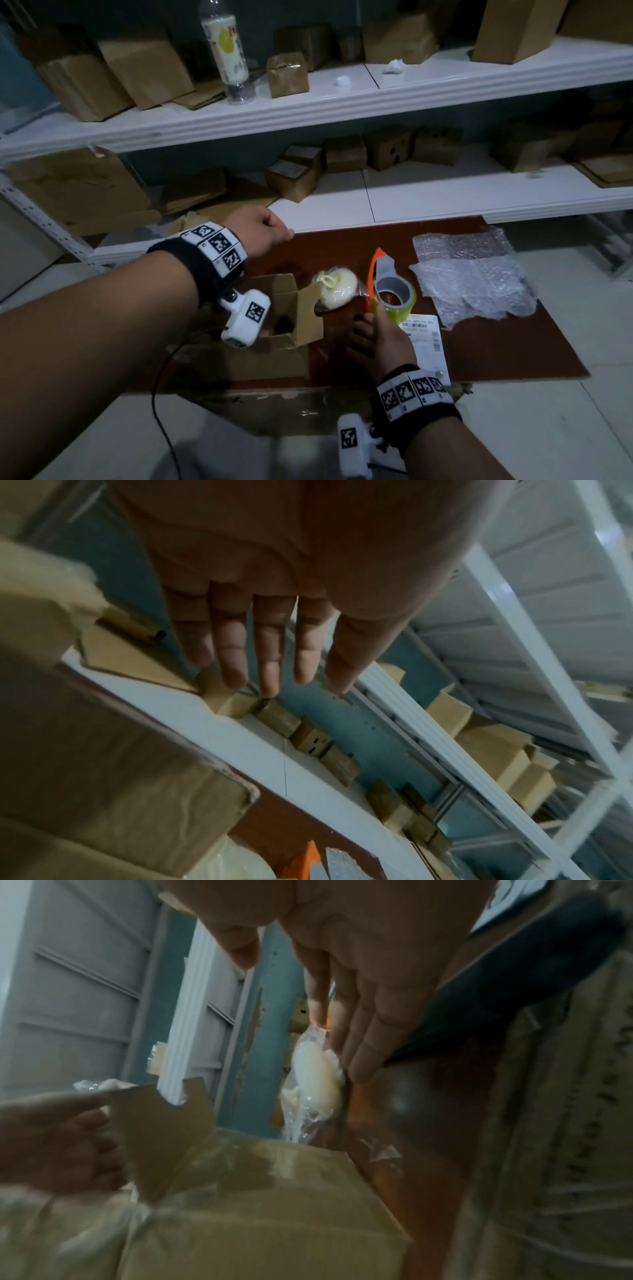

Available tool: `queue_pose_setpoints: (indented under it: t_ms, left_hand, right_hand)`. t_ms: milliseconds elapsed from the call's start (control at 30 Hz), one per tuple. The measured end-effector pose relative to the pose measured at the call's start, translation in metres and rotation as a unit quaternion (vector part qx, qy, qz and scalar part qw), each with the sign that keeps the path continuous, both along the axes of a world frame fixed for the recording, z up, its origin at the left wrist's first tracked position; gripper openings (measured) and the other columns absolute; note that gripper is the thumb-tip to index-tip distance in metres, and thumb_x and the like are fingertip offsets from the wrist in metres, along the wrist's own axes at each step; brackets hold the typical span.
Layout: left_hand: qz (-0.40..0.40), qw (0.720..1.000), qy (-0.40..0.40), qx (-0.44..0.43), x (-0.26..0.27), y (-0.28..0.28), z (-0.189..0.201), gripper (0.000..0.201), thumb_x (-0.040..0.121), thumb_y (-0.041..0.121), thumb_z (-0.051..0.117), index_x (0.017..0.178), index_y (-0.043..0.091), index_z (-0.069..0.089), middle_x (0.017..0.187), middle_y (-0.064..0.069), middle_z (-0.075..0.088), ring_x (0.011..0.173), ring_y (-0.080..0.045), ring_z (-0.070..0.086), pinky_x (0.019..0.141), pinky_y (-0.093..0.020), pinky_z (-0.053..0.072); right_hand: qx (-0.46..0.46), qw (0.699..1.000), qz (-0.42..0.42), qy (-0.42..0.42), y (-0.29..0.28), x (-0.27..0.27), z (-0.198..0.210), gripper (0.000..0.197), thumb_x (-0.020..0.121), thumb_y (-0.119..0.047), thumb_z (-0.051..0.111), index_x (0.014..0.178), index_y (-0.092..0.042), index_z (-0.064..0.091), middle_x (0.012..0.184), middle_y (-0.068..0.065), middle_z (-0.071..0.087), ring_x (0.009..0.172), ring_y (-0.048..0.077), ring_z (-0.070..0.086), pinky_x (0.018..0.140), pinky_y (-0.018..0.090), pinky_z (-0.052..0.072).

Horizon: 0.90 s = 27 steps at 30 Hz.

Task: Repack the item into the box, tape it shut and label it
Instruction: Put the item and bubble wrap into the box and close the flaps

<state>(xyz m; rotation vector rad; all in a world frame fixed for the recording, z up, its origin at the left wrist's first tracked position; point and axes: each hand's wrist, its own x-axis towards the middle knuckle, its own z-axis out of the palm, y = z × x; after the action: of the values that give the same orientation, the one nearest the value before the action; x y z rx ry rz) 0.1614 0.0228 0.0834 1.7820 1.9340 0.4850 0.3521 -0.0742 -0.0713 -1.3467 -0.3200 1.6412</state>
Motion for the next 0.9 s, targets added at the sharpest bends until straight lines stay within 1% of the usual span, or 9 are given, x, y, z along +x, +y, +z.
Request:
queue_pose_setpoints:
  t_ms: [100, 233, 300, 433, 500, 633, 700, 833, 900]
  left_hand:
    - [-0.012, 0.996, 0.01, -0.084, 0.012, 0.03, -0.015, 0.027, 0.084, 0.044, 0.074, 0.094, 0.019, 0.075, 0.096, 0.003, 0.073, 0.096, -0.017, 0.065, 0.089, -0.036, 0.052]
    - [-0.045, 0.986, 0.077, -0.14, 0.033, 0.059, -0.035, 0.028, 0.084, 0.046, 0.073, 0.096, 0.021, 0.073, 0.099, 0.0, 0.072, 0.097, -0.02, 0.064, 0.094, -0.036, 0.05]
    - [-0.081, 0.975, 0.124, -0.168, 0.044, 0.07, -0.045, 0.024, 0.089, 0.042, 0.069, 0.102, 0.022, 0.073, 0.104, -0.001, 0.071, 0.101, -0.021, 0.064, 0.095, -0.034, 0.048]
    - [-0.112, 0.957, 0.17, -0.209, 0.065, 0.087, -0.064, 0.026, 0.1, 0.024, 0.056, 0.12, 0.012, 0.067, 0.119, -0.011, 0.069, 0.107, -0.028, 0.068, 0.101, -0.04, 0.05]
    - [-0.137, 0.944, 0.208, -0.215, 0.069, 0.089, -0.072, 0.029, 0.101, 0.021, 0.053, 0.125, 0.01, 0.065, 0.123, -0.011, 0.068, 0.11, -0.026, 0.066, 0.098, -0.034, 0.051]
    - [-0.191, 0.923, 0.215, -0.255, 0.068, 0.095, -0.084, 0.03, 0.097, 0.014, 0.058, 0.126, 0.011, 0.067, 0.121, -0.007, 0.07, 0.093, -0.018, 0.066, 0.083, -0.028, 0.054]
    - [-0.207, 0.912, 0.233, -0.267, 0.069, 0.097, -0.084, 0.029, 0.097, 0.017, 0.062, 0.125, 0.011, 0.068, 0.121, -0.004, 0.07, 0.103, -0.018, 0.066, 0.086, -0.027, 0.05]
    - [-0.209, 0.934, 0.207, -0.203, 0.063, 0.096, -0.081, 0.024, 0.079, 0.032, 0.082, 0.1, 0.024, 0.076, 0.095, 0.007, 0.074, 0.086, -0.011, 0.065, 0.068, -0.021, 0.044]
    - [-0.185, 0.956, 0.17, -0.149, 0.059, 0.094, -0.078, 0.025, 0.071, 0.032, 0.088, 0.09, 0.027, 0.073, 0.086, 0.01, 0.071, 0.081, -0.009, 0.064, 0.067, -0.022, 0.045]
  right_hand:
    - [-0.009, 0.999, -0.004, 0.043, 0.013, 0.005, -0.005, 0.044, 0.099, -0.056, 0.043, 0.107, -0.017, 0.062, 0.115, 0.01, 0.067, 0.105, 0.027, 0.065, 0.094, 0.049, 0.053]
    - [-0.005, 0.997, -0.009, 0.075, 0.034, 0.006, -0.008, 0.045, 0.1, -0.055, 0.04, 0.112, -0.019, 0.062, 0.122, 0.008, 0.063, 0.109, 0.023, 0.061, 0.096, 0.047, 0.052]
    - [-0.009, 0.996, -0.01, 0.085, 0.044, 0.003, -0.011, 0.046, 0.099, -0.058, 0.039, 0.113, -0.021, 0.064, 0.122, 0.006, 0.063, 0.108, 0.021, 0.06, 0.094, 0.046, 0.052]
    - [-0.008, 0.997, 0.007, 0.082, 0.058, -0.004, -0.014, 0.051, 0.099, -0.059, 0.038, 0.136, -0.028, 0.056, 0.13, 0.001, 0.063, 0.108, 0.015, 0.06, 0.083, 0.041, 0.051]
    - [-0.007, 0.996, 0.007, 0.084, 0.06, -0.006, -0.015, 0.05, 0.1, -0.057, 0.038, 0.137, -0.029, 0.054, 0.131, 0.001, 0.063, 0.108, 0.016, 0.061, 0.084, 0.041, 0.051]
    - [-0.002, 0.997, 0.004, 0.081, 0.064, -0.01, -0.016, 0.049, 0.1, -0.056, 0.038, 0.136, -0.028, 0.056, 0.127, 0.0, 0.067, 0.109, 0.018, 0.064, 0.088, 0.042, 0.052]
    - [0.01, 0.997, -0.001, 0.077, 0.062, -0.011, -0.016, 0.047, 0.101, -0.056, 0.038, 0.135, -0.029, 0.057, 0.124, -0.003, 0.068, 0.108, 0.017, 0.066, 0.086, 0.041, 0.053]
    - [0.042, 0.996, -0.015, 0.078, 0.056, -0.01, -0.014, 0.046, 0.1, -0.055, 0.038, 0.134, -0.031, 0.059, 0.127, -0.007, 0.068, 0.109, 0.015, 0.066, 0.091, 0.039, 0.054]
    - [0.06, 0.995, -0.029, 0.08, 0.056, -0.009, -0.009, 0.045, 0.101, -0.053, 0.038, 0.134, -0.031, 0.058, 0.128, -0.007, 0.066, 0.112, 0.016, 0.065, 0.095, 0.041, 0.053]
